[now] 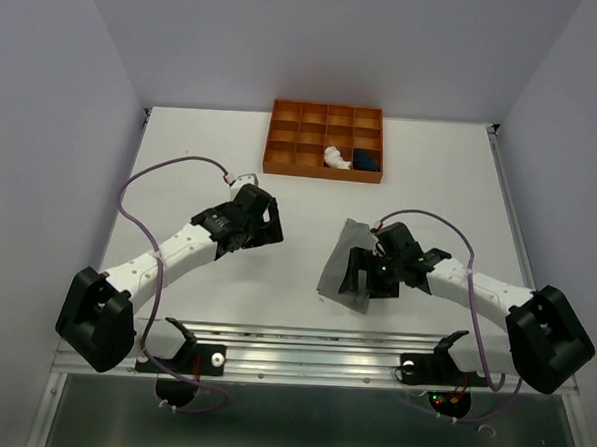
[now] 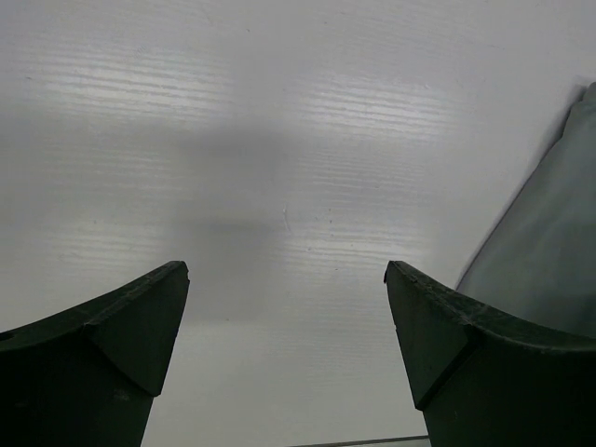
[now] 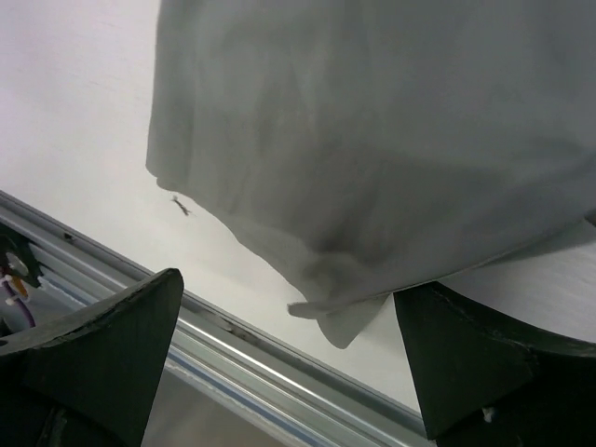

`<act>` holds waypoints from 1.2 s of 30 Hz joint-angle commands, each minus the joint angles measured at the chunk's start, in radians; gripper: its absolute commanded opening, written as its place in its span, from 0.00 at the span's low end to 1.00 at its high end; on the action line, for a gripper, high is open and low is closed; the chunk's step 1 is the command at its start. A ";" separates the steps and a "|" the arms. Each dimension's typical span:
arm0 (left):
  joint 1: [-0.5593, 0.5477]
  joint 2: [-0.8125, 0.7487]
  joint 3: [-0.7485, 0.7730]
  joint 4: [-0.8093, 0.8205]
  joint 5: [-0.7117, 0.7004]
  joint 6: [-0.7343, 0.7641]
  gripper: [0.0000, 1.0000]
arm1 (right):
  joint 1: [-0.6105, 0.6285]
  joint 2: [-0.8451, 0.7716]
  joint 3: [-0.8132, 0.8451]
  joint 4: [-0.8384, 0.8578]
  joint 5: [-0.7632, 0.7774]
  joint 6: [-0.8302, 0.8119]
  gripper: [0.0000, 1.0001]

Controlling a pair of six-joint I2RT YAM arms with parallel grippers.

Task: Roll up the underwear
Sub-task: Fold the underwear

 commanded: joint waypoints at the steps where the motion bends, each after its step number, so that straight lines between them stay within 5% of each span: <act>1: 0.009 -0.021 0.004 0.013 0.019 0.014 0.99 | 0.061 0.079 0.042 0.094 0.000 0.033 1.00; 7: 0.011 -0.041 0.022 0.009 0.077 0.041 0.99 | 0.095 0.136 0.102 0.122 0.011 0.027 1.00; 11: -0.021 -0.055 0.007 0.039 0.140 0.072 0.99 | 0.095 0.059 0.133 -0.057 0.150 0.040 1.00; 16: -0.260 0.026 0.048 0.090 0.099 0.092 0.99 | 0.084 -0.045 0.101 -0.241 0.313 0.129 1.00; 20: -0.309 0.091 0.054 0.177 0.145 0.133 0.97 | -0.005 -0.100 0.085 -0.308 0.379 0.148 1.00; 26: -0.398 0.161 0.076 0.282 0.181 0.214 0.93 | -0.072 -0.098 0.095 -0.285 0.416 0.142 0.99; 36: -0.443 0.319 0.148 0.368 0.313 0.313 0.84 | -0.124 -0.004 0.062 -0.093 0.284 0.183 0.75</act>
